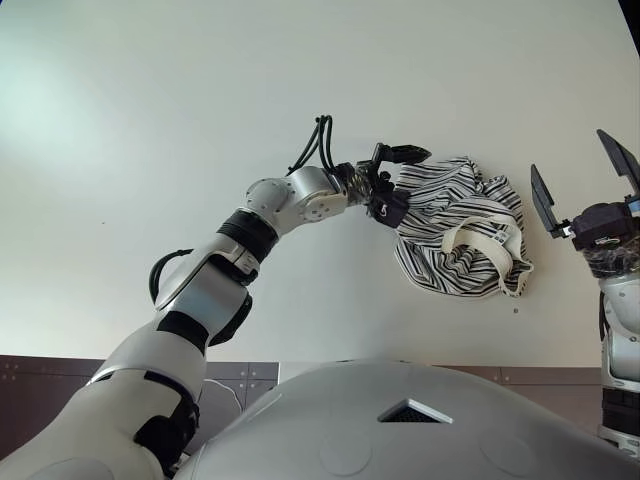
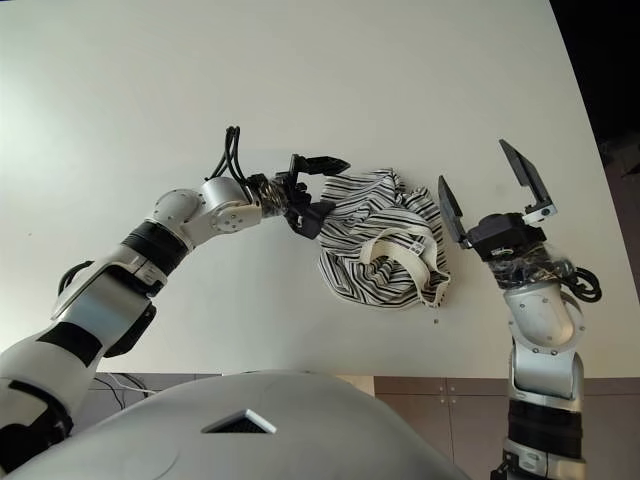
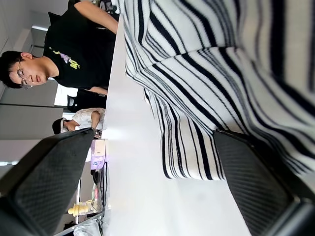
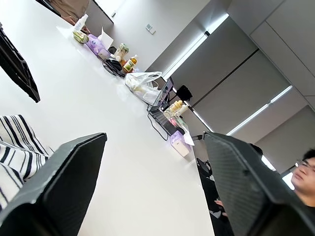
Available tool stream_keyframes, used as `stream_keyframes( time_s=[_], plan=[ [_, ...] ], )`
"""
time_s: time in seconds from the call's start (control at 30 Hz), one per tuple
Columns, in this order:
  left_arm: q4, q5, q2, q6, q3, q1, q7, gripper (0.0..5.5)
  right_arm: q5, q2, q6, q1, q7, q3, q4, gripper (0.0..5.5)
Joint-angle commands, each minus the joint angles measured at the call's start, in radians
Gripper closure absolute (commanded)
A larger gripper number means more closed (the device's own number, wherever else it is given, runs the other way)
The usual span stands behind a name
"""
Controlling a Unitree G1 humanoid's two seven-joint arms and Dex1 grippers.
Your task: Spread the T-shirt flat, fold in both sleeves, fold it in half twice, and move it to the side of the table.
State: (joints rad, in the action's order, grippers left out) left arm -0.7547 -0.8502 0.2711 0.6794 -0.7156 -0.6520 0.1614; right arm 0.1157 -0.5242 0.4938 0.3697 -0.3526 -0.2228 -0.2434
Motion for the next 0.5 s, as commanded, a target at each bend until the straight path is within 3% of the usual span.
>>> stream_keyframes(
  time_s=[0.03, 0.23, 0.5],
  plan=[
    [-0.048, -0.086, 0.13, -0.055, -0.033, 0.03, -0.011, 1.01, 0.033, -0.024, 0.007, -0.003, -0.021, 0.025, -0.001, 1.9],
    [0.101, -0.01, 0.354, -0.145, 0.107, 0.173, -0.07, 1.01, 0.104, -0.014, 0.022, -0.076, -0.06, 0.165, 0.048, 1.9],
    [0.329, 0.091, 0.451, -0.245, 0.26, 0.387, -0.079, 1.01, 0.131, 0.011, 0.038, -0.218, -0.15, 0.387, 0.077, 1.9]
  ],
)
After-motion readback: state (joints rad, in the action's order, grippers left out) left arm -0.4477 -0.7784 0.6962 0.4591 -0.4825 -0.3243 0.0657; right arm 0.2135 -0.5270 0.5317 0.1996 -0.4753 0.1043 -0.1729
